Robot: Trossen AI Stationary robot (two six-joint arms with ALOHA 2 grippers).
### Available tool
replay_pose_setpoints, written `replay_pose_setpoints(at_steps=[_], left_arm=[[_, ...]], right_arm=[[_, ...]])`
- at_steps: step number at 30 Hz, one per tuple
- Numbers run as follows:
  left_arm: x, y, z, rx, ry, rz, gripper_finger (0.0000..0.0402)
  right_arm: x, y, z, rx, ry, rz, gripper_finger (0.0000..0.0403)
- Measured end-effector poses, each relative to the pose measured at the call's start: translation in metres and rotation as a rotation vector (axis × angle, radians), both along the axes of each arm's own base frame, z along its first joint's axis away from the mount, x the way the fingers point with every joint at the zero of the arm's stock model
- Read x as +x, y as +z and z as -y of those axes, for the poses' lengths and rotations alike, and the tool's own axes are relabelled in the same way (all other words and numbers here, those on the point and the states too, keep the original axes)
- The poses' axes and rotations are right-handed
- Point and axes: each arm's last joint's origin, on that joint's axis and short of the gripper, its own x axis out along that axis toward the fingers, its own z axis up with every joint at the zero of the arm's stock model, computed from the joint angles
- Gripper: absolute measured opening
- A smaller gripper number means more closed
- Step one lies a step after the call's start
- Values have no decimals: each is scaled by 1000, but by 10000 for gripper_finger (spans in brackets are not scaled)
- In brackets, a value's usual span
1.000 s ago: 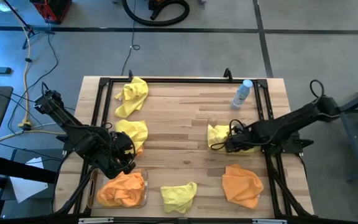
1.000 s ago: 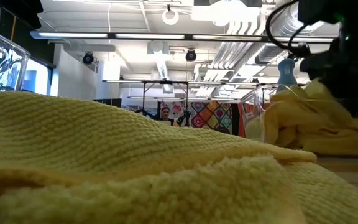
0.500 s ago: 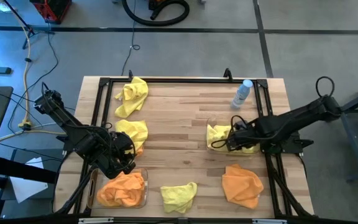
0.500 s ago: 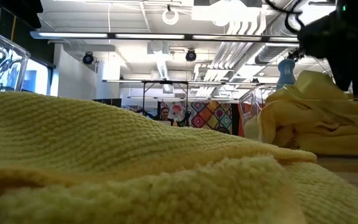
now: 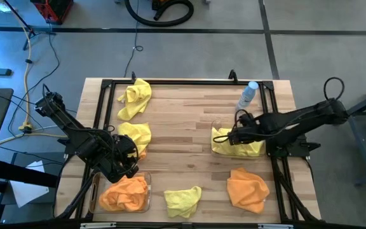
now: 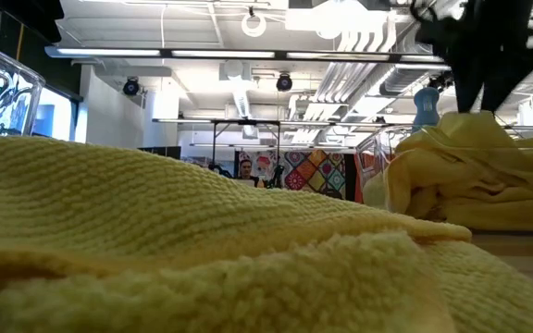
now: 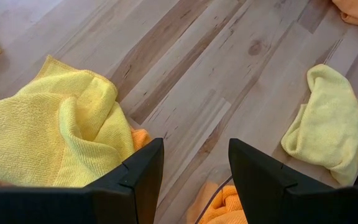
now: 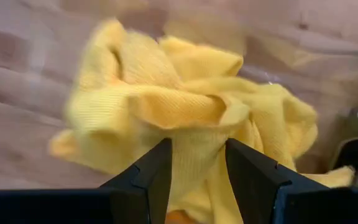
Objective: Sort microfiber towel by color & place in baskets
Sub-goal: Put the yellow microfiber cloth into the right transparent bin
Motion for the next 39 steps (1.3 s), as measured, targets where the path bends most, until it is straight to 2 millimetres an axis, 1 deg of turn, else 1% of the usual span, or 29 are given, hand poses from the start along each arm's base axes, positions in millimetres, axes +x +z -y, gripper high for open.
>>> replay_pose_setpoints(at_steps=[4, 7, 11, 14, 16, 18, 22, 25, 29, 30, 34, 37, 39], left_arm=[[0, 0, 0, 0, 0, 0, 170], [0, 0, 0, 0, 0, 0, 170], [0, 0, 0, 0, 0, 0, 170], [0, 0, 0, 0, 0, 0, 170], [0, 0, 0, 0, 0, 0, 170], [0, 0, 0, 0, 1, 0, 170], [0, 0, 0, -8, 12, 4, 170], [0, 0, 0, -17, 22, 9, 170], [1, 0, 1, -20, 22, 13, 170], [1, 0, 1, -20, 22, 13, 170], [2, 1, 1, -30, 22, 24, 170], [4, 2, 3, -50, 22, 46, 170], [6, 3, 5, -72, 23, 70, 170]], right_arm=[[5, -38, 6, 37, 12, -55, 144], [7, -59, 10, 36, 24, -56, 144], [3, -75, 13, 38, 20, -75, 144], [-1, -77, 13, 40, 32, -99, 144], [-1, -71, 12, 43, 64, -100, 144], [0, -60, 11, 45, 85, -86, 144], [-3, -29, 8, 47, 112, -52, 144], [-9, -5, 6, 36, 127, -30, 144], [-15, 21, 3, -3, 159, 11, 144], [-16, 26, 2, -16, 195, 23, 144], [-18, 43, -8, -134, 450, 87, 144], [-25, 50, -17, -199, 585, 129, 143], [-33, 49, -22, -226, 650, 165, 137]])
